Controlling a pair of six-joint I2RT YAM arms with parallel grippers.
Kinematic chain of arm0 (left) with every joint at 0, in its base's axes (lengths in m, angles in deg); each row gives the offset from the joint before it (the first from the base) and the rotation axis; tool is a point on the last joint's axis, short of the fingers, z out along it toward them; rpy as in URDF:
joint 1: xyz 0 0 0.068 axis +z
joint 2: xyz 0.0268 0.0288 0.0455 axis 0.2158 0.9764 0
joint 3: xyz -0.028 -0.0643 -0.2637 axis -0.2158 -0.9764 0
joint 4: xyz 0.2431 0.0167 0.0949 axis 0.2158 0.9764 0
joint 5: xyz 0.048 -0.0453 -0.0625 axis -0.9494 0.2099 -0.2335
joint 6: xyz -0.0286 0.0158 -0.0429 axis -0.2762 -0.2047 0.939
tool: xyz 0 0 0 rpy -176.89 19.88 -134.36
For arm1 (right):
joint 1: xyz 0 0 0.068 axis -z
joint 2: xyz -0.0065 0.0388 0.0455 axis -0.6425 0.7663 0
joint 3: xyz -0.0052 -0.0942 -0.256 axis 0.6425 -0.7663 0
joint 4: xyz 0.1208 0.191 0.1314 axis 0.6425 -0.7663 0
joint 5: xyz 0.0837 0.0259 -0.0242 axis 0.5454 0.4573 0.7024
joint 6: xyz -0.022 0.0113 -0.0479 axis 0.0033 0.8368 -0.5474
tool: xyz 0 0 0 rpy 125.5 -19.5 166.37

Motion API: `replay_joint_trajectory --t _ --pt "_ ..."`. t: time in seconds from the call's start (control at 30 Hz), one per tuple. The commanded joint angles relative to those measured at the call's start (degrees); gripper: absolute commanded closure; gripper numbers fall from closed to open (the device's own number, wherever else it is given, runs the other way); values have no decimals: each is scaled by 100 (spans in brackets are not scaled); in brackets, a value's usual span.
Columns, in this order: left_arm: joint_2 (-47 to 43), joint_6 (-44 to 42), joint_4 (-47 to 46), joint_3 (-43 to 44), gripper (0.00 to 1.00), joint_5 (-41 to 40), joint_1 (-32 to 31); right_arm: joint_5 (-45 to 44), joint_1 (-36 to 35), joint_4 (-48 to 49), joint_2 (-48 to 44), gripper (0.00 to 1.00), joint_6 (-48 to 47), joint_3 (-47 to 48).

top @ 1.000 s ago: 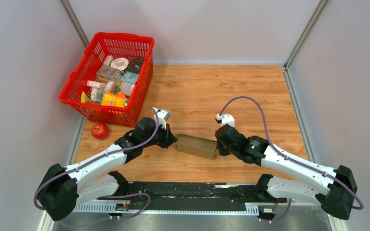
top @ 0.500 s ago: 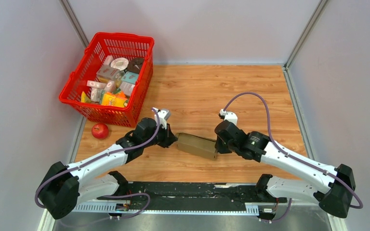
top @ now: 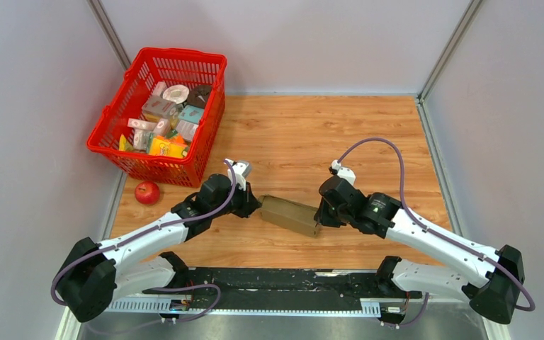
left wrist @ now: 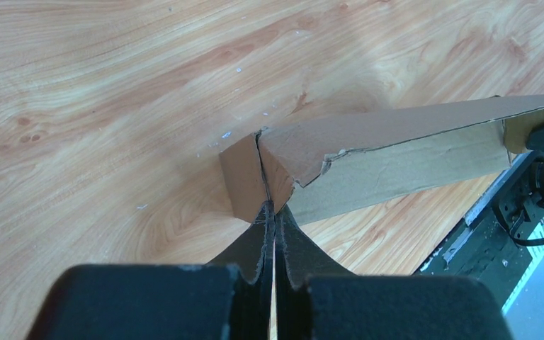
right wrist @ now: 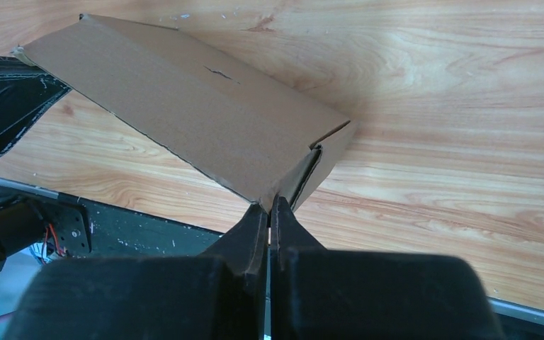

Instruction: Fold the paper box

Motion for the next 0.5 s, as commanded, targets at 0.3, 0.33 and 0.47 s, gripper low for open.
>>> replay_joint_trajectory --t 0.3,0.33,0.47 --pt "90 24 283 -116 100 52 -100 -117 19 -511 17 100 -792 143" --pt "99 16 292 -107 100 52 -100 -152 19 -590 25 100 -819 161" --pt "169 16 266 -90 100 61 -100 -65 19 -626 43 100 -933 161"
